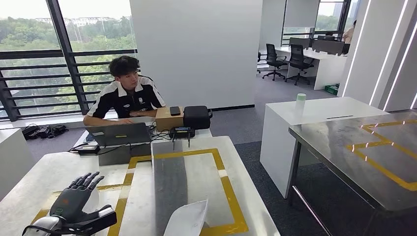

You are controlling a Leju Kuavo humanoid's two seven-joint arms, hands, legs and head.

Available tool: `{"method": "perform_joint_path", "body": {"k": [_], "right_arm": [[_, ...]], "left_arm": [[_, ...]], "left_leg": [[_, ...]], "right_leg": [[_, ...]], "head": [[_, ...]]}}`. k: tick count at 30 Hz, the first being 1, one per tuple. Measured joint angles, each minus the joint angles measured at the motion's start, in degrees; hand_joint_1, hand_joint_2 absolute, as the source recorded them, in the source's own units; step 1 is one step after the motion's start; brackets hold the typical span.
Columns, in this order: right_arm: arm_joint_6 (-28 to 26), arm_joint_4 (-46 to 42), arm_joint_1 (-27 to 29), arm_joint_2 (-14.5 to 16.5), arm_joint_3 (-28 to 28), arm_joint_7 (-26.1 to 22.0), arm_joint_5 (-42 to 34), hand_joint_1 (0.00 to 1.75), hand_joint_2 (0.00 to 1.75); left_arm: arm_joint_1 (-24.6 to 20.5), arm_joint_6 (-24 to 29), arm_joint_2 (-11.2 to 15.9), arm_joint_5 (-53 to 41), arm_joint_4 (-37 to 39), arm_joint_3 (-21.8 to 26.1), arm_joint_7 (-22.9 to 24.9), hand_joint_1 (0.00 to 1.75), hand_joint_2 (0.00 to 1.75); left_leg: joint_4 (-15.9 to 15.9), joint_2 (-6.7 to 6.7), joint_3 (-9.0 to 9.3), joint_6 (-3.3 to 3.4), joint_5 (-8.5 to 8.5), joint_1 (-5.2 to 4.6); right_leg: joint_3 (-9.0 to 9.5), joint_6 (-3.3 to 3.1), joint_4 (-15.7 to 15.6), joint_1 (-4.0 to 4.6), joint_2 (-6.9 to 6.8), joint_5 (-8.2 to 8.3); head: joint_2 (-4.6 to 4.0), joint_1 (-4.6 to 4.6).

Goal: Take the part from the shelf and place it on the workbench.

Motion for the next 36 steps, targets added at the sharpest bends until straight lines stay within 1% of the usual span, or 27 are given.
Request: {"method": "perform_joint_path", "body": {"k": [1,2,4,5,6,7,8,9,10,12,13,15,16,17,18,20,21,22,23,24,26,28,29,31,32,34,36], "right_arm": [[0.0,0.0,0.0,0.0,0.0,0.0,0.0,0.0,0.0],[0.2,0.0,0.0,0.0,0.0,0.0,-0.1,0.0,0.0],[0.6,0.0,0.0,0.0,0.0,0.0,-0.1,0.0,0.0],[0.7,0.0,0.0,0.0,0.0,0.0,-0.1,0.0,0.0],[0.7,0.0,0.0,0.0,0.0,0.0,-0.2,0.0,0.0],[0.6,0.0,0.0,-0.1,-0.1,0.0,-0.2,0.0,0.0],[0.6,0.0,0.0,-0.1,-0.1,0.0,-0.2,0.0,0.0],[0.6,0.0,0.0,-0.1,-0.1,0.0,-0.2,0.0,0.0],[0.6,0.0,-0.1,-0.1,-0.1,0.0,-0.2,0.0,0.0],[0.6,0.0,-0.1,-0.1,-0.1,0.0,-0.2,0.0,0.0],[0.6,0.0,-0.1,-0.1,-0.1,0.0,-0.2,0.0,0.0],[0.6,0.0,-0.1,-0.1,-0.1,0.0,-0.2,0.0,0.0],[0.6,0.0,-0.1,-0.1,-0.1,0.0,-0.2,0.0,0.0],[0.6,0.0,-0.1,-0.1,-0.1,0.0,-0.2,0.0,0.0],[0.6,0.0,-0.1,-0.1,-0.1,0.0,-0.1,0.0,0.0],[0.6,0.0,-0.1,-0.1,-0.1,0.0,-0.1,0.0,0.0],[0.6,0.0,-0.1,-0.1,-0.1,0.0,0.0,0.0,0.0],[0.6,0.0,-0.1,-0.1,-0.1,0.0,0.0,0.0,0.0],[0.6,0.0,-0.1,-0.1,-0.1,0.0,0.1,0.0,0.0],[0.6,0.0,-0.1,-0.1,-0.1,0.0,0.1,0.0,0.0],[0.6,0.0,-0.1,-0.1,-0.1,0.0,0.2,0.0,0.0],[0.6,-0.1,-0.1,-0.3,-0.1,-0.1,0.4,0.0,0.0],[0.6,-0.1,-0.1,-0.3,-0.1,-0.1,0.5,0.0,0.0],[0.6,-0.1,0.0,-0.4,-0.1,0.0,0.6,0.0,0.0],[0.6,-0.1,0.1,-0.4,-0.1,0.0,0.6,0.0,0.0],[0.8,-0.1,0.1,-0.4,-0.1,0.0,0.7,0.0,0.0],[1.1,-0.1,0.1,-0.4,-0.1,0.1,0.7,0.0,0.0]], "left_arm": [[-0.2,0.0,-0.3,0.0,0.0,0.0,0.0,0.0,0.0],[-0.3,-0.1,-0.5,-0.1,0.0,0.0,0.0,0.0,0.0],[-0.5,-0.2,-0.9,-0.3,0.1,0.0,0.0,0.0,0.0],[-0.5,-0.2,-1.0,-0.4,0.1,0.0,0.0,0.0,0.0],[-0.5,-0.3,-1.2,-0.5,0.2,0.0,0.0,0.0,0.0],[-0.5,-0.3,-1.2,-0.6,0.3,0.0,0.0,0.0,0.0],[-0.5,-0.3,-1.3,-0.6,0.4,0.0,0.0,0.0,0.0],[-0.5,-0.4,-1.3,-0.6,0.4,0.0,0.0,0.0,0.0],[-0.5,-0.4,-1.3,-0.6,0.4,0.0,0.0,0.0,0.0],[-0.5,-0.5,-1.3,-0.6,0.3,0.0,0.0,0.0,0.0],[-0.6,-0.6,-1.3,-0.6,0.3,0.0,0.0,0.0,0.0],[-0.6,-0.7,-1.3,-0.5,0.5,-0.1,-0.1,0.0,0.0],[-0.6,-0.7,-1.3,-0.5,0.5,-0.1,-0.2,0.0,0.0],[-0.6,-0.7,-1.2,-0.4,0.6,-0.1,-0.2,0.0,0.0],[-0.6,-0.7,-1.1,-0.4,0.7,-0.1,-0.2,0.0,0.0],[-0.5,-0.7,-1.0,-0.2,0.8,-0.1,-0.3,0.0,0.0],[-0.4,-0.7,-1.0,-0.1,0.9,-0.1,-0.3,0.0,0.0],[-0.3,-0.8,-0.9,0.0,1.0,-0.1,-0.3,0.0,0.0],[-0.1,-0.8,-0.9,0.0,1.1,-0.1,-0.4,0.0,0.0],[-0.1,-0.8,-0.9,0.1,1.2,-0.1,-0.4,0.0,0.0],[-0.1,-0.8,-1.0,0.1,1.2,-0.1,-0.5,0.0,0.0],[-0.1,-0.8,-0.9,0.3,1.1,-0.1,-0.5,0.0,0.0],[-0.1,-0.8,-0.8,0.4,1.1,-0.1,-0.5,0.0,0.0],[-0.1,-0.8,-0.6,0.5,1.1,-0.1,-0.5,0.0,0.0],[-0.1,-0.8,-0.5,0.5,1.1,-0.1,-0.5,0.0,0.0],[0.0,-0.8,-0.3,0.6,1.0,-0.1,-0.5,0.0,0.0],[0.2,-0.8,-0.2,0.6,1.0,-0.1,-0.4,0.0,0.0]], "left_leg": [[-0.4,0.07,-0.19,0.41,0.76,0.15],[-0.8,0.16,-0.53,0.77,1.55,0.34],[-0.9,0.19,-1.8,1.16,2.87,0.37],[-0.9,0.22,-2.64,1.16,3.47,0.39],[-0.8,0.26,-3.52,1.07,4.06,0.43],[-0.7,0.29,-4.45,0.94,4.63,0.52],[-0.5,0.3,-5.41,0.74,5.2,0.65],[-0.2,0.29,-6.29,0.47,5.71,0.77],[0.1,0.29,-7.11,0.13,6.15,0.85],[0.6,0.3,-7.9,-0.63,6.85,0.89],[0.7,0.32,-8.0,-1.03,7.22,0.88],[0.6,0.29,-8.09,-1.78,7.86,1.04],[0.9,0.2,-8.45,-2.11,7.39,1.14],[2.1,0.08,-9.07,-2.38,5.88,1.25],[4.5,-0.04,-9.94,-2.59,3.52,1.34],[11.4,-0.18,-11.68,-2.96,-1.71,1.37],[14.6,-0.19,-12.15,-3.09,-3.18,1.39],[16.5,-0.2,-12.01,-3.16,-3.55,1.43],[16.7,-0.2,-11.09,-3.2,-2.94,1.5],[15.0,-0.19,-9.24,-3.22,-1.67,1.62],[7.7,-0.26,-3.68,-3.32,-0.16,1.84],[2.0,-0.5,-0.01,-2.89,-0.64,1.68],[1.1,-0.6,0.39,-2.46,-0.92,1.41],[0.7,-0.51,-0.28,-1.23,-0.17,1.14],[0.6,-0.44,-0.7,-0.62,0.32,1.04],[0.5,-0.31,-1.71,0.41,1.33,0.95],[0.5,-0.27,-2.93,1.0,2.29,0.58]], "right_leg": [[-0.35,0.35,0.7,-0.03,-0.01,-1.04],[-0.98,0.69,2.4,-0.07,-0.03,-3.05],[-2.64,1.32,8.5,-0.33,-0.11,-8.47],[-3.24,1.6,11.7,-0.44,-0.13,-10.22],[-3.31,1.85,13.9,-0.56,-0.16,-10.81],[-2.63,2.06,14.4,-0.67,-0.2,-10.29],[-0.95,2.25,12.9,-0.8,-0.25,-9.0],[1.57,2.41,9.8,-0.94,-0.32,-7.76],[4.36,2.45,5.9,-1.0,-0.37,-7.53],[7.78,1.56,0.7,-0.81,-0.23,-7.92],[8.13,0.89,-0.1,-0.6,-0.12,-8.29],[7.68,-0.34,-0.3,-0.48,-0.09,-7.47],[7.35,-0.82,-0.4,-0.5,-0.16,-6.87],[6.88,-1.26,-0.6,-0.56,-0.27,-6.22],[6.3,-1.58,-0.7,-0.63,-0.38,-5.57],[4.9,-1.82,-0.7,-0.56,-0.45,-4.4],[4.18,-1.81,-0.7,-0.53,-0.48,-3.86],[3.45,-1.76,-0.7,-0.5,-0.5,-3.31],[2.73,-1.64,-0.7,-0.49,-0.51,-2.77],[2.06,-1.48,-0.6,-0.51,-0.51,-2.27],[1.03,-0.93,-0.6,-0.5,-0.48,-1.35],[0.49,-0.22,-0.6,-0.46,-0.39,-0.46],[0.33,0.13,-0.7,-0.48,-0.33,0.05],[-0.01,0.8,-0.9,-0.73,-0.26,0.77],[-0.43,1.07,-0.4,-0.83,-0.3,0.13],[-2.17,1.31,3.9,-0.87,-0.41,-3.87],[-4.4,1.22,11.6,-0.65,-0.45,-8.74]], "head": [[0.0,0.02],[0.0,0.01],[0.0,0.02],[0.0,0.02],[0.0,0.02],[0.0,0.03],[0.0,0.03],[0.0,0.05],[0.0,0.08],[0.0,0.05],[0.0,0.03],[0.0,-0.01],[0.0,-0.04],[0.0,-0.06],[0.0,-0.08],[0.0,-0.09],[0.0,-0.09],[0.0,-0.09],[0.0,-0.08],[0.0,-0.08],[0.01,-0.01],[0.01,0.19],[0.01,0.38],[0.01,0.67],[0.01,0.78],[0.0,0.85],[0.0,0.94]]}}
